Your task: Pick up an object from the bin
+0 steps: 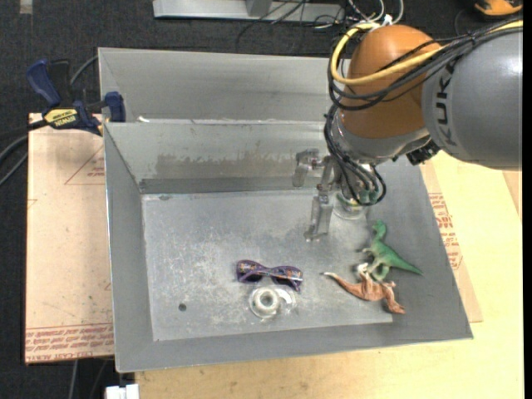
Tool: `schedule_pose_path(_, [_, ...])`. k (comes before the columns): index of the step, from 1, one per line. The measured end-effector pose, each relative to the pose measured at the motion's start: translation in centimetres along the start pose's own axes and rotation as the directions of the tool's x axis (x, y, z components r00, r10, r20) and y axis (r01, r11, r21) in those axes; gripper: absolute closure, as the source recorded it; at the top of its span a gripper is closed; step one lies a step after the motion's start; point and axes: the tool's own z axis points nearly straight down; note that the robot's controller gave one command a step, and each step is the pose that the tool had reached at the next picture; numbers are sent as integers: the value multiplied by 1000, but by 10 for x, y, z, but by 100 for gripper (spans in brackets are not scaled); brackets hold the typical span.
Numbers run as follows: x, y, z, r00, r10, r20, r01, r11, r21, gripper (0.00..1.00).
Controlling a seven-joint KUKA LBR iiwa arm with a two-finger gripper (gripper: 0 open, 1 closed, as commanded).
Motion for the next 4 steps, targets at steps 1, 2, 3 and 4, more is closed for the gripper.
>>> schedule_pose_path(1, [-1,0,-5,1000,1,8,-1,1000,0,0])
schedule_pose_path(2, [0,-1,-4,1000,3,10,-3,1000,0,0])
schedule_pose_path(3, [22,-9,25,998,-57,6,57,998,0,0])
schedule_pose_path(4, [27,-3,82,993,-121,13,121,993,0,0])
